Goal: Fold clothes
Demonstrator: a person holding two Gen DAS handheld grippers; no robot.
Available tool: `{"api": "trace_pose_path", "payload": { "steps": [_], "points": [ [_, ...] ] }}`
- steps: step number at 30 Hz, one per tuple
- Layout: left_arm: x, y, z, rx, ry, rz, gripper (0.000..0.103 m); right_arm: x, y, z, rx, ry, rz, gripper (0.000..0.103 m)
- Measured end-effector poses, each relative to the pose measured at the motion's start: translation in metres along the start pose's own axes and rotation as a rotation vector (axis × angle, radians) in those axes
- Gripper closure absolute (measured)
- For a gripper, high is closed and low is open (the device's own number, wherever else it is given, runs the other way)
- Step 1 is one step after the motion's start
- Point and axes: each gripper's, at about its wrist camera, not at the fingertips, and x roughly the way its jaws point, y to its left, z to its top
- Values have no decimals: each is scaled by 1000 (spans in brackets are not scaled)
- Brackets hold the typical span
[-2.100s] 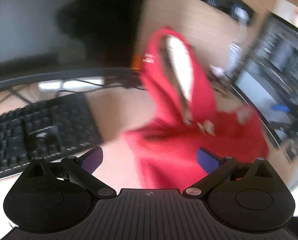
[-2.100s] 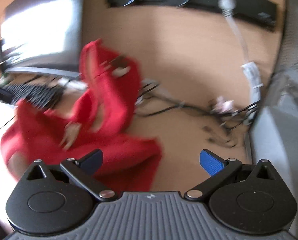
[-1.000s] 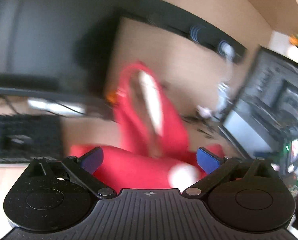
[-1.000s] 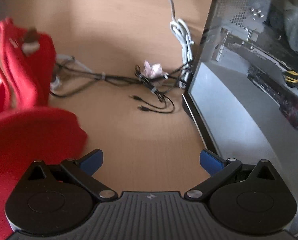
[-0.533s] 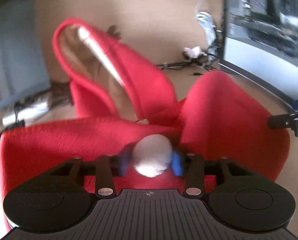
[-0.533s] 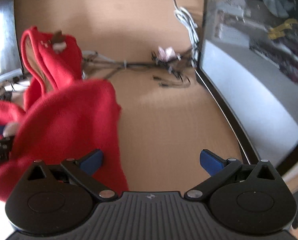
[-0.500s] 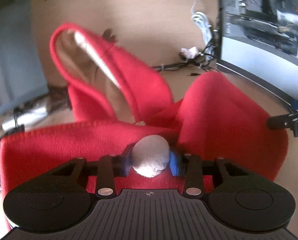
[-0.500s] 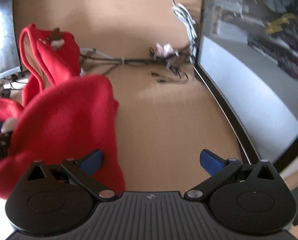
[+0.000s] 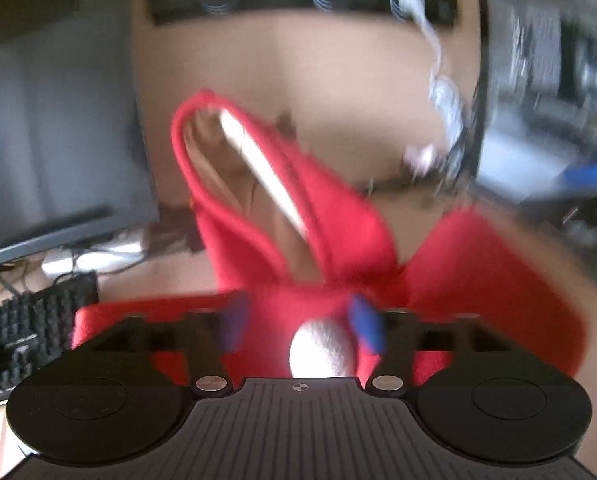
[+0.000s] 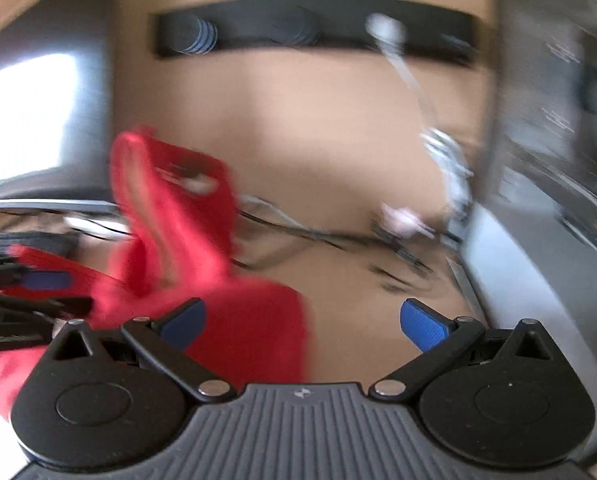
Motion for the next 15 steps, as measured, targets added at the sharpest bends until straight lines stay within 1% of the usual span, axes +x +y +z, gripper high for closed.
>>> {"api": "trace_pose_path", "payload": {
  "steps": [1,3,4,6,7,8,10,12,13,15],
  "points": [
    [-6,4,2,-9,-24,-13,7,5,4,4,-2,0,64,0],
    [-2,18,1,-28,-13,-5,7,18,12,7,5,15,199,0],
    [1,25,0,-38,-7,-1,8,26,16,6,5,22,250,0],
    [11,40,-4,-77,21,9,8,45,23,1,1,51,326,0],
    [18,48,-11,-105,38,35,8,59,24,-3,1,76,343,0],
    [25,56,-17,-133,56,63,8,72,23,-8,-1,98,331,0],
    [39,71,-30,-188,90,118,8,94,18,-20,-9,136,264,0],
    [48,84,-38,-268,113,134,6,107,4,-33,33,173,215,0],
    [49,88,-40,-310,114,125,6,108,-2,-36,66,175,216,0],
    [48,92,-41,-329,108,130,6,105,-10,-38,101,163,232,0]
  ]
}}
